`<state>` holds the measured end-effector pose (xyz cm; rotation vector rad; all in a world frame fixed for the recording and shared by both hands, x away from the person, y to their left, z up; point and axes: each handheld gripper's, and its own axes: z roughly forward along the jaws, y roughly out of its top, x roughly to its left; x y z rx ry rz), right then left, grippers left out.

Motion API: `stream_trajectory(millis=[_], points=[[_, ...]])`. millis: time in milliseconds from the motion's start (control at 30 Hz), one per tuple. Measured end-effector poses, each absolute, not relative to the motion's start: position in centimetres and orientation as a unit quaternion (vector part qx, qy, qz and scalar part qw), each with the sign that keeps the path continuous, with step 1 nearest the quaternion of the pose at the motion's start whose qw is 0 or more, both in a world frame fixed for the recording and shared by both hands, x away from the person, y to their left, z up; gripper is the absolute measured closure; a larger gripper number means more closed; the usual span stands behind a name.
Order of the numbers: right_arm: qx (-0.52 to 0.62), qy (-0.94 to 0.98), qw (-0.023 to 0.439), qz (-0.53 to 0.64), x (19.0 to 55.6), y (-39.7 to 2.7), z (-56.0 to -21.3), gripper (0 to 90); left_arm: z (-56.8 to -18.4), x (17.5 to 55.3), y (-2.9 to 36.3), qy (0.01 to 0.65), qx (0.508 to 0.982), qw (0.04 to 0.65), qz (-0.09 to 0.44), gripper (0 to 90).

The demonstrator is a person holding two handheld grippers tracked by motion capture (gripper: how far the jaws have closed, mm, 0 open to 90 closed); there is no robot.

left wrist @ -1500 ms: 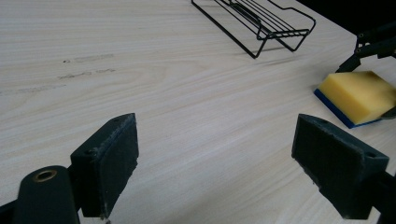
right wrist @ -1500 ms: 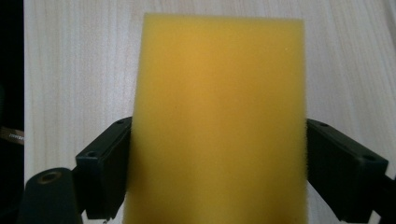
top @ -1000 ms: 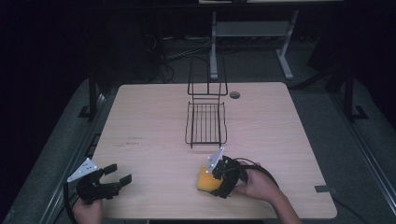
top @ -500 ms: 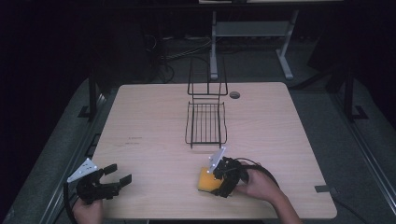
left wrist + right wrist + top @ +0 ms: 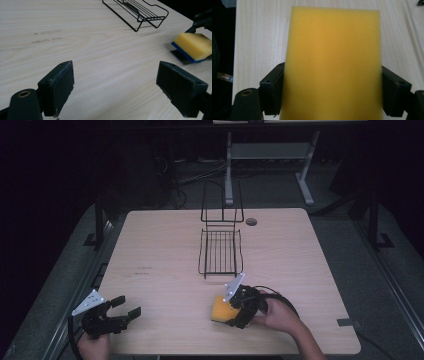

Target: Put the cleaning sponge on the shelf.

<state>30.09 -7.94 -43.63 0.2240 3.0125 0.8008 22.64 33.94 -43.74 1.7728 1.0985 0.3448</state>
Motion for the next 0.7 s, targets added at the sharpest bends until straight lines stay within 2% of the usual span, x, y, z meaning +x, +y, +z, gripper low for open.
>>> stream_trajectory(millis=[700], points=[[0.075, 0.96, 0.001, 0.271, 31.6, -8.6, -42.0, 21.0, -43.7, 22.6, 34.0, 0.453, 0.731, 0.491, 0.142, 14.0]])
